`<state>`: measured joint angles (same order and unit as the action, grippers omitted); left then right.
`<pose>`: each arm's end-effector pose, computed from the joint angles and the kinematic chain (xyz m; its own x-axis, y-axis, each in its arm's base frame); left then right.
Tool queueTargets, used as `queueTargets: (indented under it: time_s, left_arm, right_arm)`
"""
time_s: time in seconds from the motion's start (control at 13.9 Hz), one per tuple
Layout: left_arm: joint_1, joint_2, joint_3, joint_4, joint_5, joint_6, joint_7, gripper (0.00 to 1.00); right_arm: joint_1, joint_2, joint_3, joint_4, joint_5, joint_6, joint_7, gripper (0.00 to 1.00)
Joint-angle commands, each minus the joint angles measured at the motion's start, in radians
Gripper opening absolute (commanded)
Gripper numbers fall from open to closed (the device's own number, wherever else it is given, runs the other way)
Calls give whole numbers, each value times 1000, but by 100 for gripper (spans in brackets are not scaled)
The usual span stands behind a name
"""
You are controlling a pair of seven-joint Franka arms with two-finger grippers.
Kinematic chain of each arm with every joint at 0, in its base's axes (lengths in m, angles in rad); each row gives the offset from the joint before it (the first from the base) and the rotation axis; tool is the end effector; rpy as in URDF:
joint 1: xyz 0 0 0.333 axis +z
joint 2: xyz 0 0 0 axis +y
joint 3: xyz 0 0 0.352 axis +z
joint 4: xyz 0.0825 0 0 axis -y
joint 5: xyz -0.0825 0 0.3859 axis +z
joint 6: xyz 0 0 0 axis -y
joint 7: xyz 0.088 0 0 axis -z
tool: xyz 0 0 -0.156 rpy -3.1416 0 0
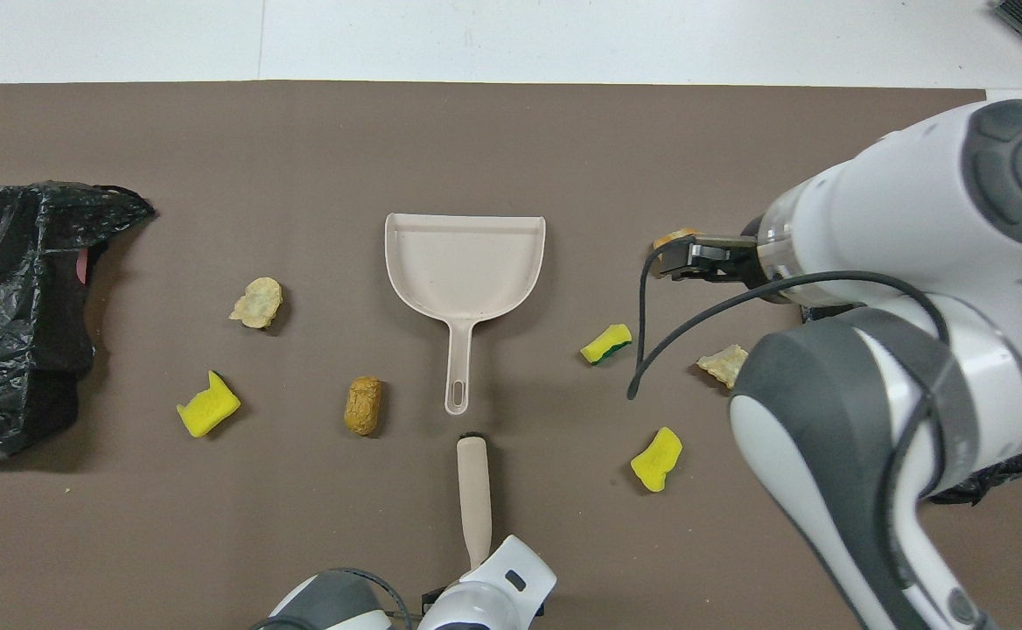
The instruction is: Sweep and dump trash in bin
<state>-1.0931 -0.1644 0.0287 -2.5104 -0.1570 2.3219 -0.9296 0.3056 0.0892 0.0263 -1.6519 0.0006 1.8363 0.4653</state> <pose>0.2067 -0.3906 0.3250 0.9933 -0.0289 -0.1115 -0.0240 -0.9987 0.0450 0.5771 0.1984 0.5452 0.9873 -0.1348 0.0837 -0.1313 -0.9903 -0.0453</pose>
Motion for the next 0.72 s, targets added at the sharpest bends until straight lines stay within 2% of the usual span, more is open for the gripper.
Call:
queueTargets:
  time_s: [0.0, 0.22, 0.36, 0.65]
  left_arm:
    - [-10, -26, 14, -30, -6, -19, -21, 0]
    - [64, -44, 19, -1, -4, -117, -29, 0]
    - [145, -58, 23, 19, -4, -169, -29, 0]
    - [292, -127, 25, 18, 48, -245, -26, 0]
  right_arm:
    - [59, 44, -5, 7, 21, 32, 74, 100]
    - [166, 133, -5, 30, 19, 113, 226, 100]
    - [210, 210, -5, 85, 13, 113, 266, 100]
    - [289, 320, -5, 133, 9, 152, 354, 100]
